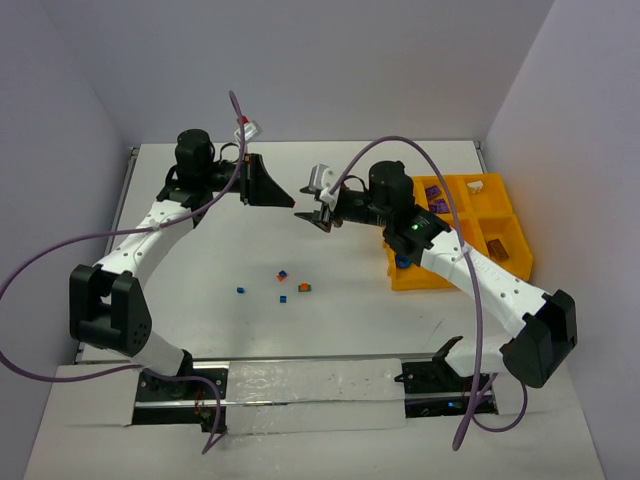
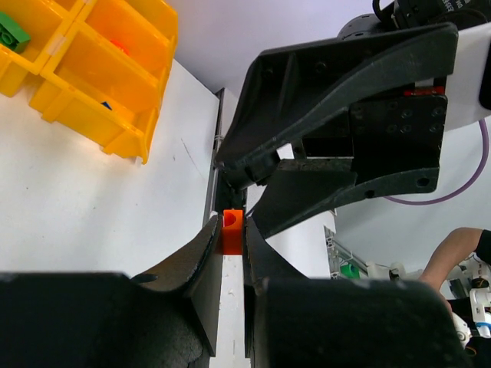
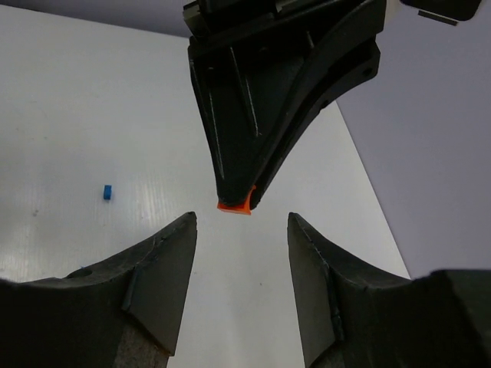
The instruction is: Sort the legos into containers by color
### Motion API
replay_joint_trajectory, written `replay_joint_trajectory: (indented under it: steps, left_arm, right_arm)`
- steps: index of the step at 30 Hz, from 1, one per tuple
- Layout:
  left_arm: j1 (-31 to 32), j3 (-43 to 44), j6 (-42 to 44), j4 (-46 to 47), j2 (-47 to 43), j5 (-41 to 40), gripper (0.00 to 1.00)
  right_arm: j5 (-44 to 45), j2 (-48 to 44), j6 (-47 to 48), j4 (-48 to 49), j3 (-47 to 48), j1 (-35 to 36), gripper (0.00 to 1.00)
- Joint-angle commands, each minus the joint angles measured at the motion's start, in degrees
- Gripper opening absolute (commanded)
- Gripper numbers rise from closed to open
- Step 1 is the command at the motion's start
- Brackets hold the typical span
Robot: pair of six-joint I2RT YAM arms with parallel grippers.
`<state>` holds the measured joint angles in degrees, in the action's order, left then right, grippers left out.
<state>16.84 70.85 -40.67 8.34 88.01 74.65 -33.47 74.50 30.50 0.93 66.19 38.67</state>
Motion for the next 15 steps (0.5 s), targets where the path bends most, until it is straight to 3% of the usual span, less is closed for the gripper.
replay_joint_trajectory:
  steps: [1, 15]
  left_arm:
    - [0.39, 1.75, 1.29, -0.34, -0.29, 0.23, 0.00]
    - [0.56, 1.84, 1.73, -0.93, -0.38, 0.10, 0.00]
  right_arm:
    - [0.34, 0.65, -0.27, 2.76, 1.92, 1.05, 0.57]
    - [2.27, 2.40, -2.79, 4.96, 2.80, 1.58, 0.46]
